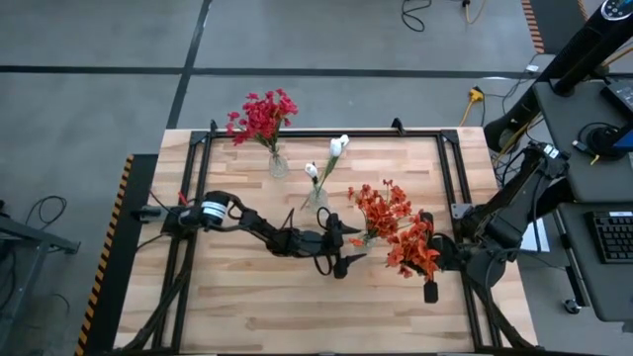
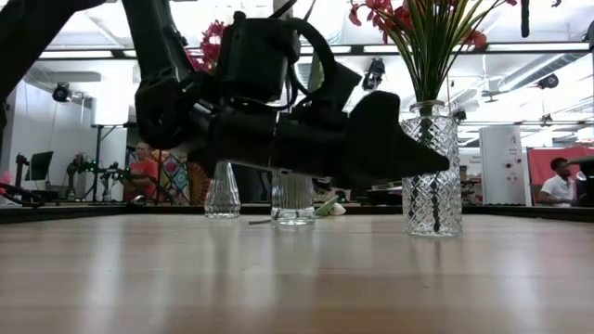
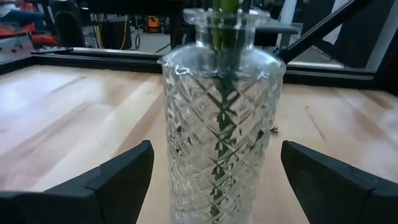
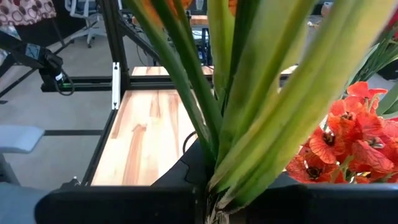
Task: Sort flowers into vase by color
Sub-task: Put the orange sprig flower into the bottom right transparent glass vase
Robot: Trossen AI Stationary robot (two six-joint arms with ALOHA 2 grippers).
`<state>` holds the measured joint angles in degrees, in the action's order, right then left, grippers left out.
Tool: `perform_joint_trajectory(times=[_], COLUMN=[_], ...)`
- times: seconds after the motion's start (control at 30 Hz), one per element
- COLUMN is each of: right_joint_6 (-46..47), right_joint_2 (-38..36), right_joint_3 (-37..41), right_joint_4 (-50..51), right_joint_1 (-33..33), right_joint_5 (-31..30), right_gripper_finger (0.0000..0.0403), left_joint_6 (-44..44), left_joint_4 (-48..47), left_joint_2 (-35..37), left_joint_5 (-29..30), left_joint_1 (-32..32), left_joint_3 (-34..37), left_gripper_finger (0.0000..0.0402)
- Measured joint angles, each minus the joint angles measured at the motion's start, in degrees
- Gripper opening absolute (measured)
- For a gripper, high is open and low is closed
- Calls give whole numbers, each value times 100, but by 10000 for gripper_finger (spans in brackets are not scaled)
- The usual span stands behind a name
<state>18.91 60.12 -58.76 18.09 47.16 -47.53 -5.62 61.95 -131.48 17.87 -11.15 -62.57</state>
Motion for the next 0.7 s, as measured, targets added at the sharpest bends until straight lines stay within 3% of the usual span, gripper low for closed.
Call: perform_joint_trajectory(times=[0.37, 0.7], right_joint_6=[-20, -319], right_joint_2=[2, 7], right_joint_3=[53, 619], right_joint_4=[-99, -962], right_joint_1=[9, 9], right_joint_5=[-2, -68], right_gripper_finger=[22, 22], left_joint_6=[257, 360], left_joint_4=[-4, -32], left_joint_2=[-86, -87], left_joint_5=[2, 20], left_joint_1=[14, 29], left_joint_3=[-238, -302], left_gripper_finger=[322, 285])
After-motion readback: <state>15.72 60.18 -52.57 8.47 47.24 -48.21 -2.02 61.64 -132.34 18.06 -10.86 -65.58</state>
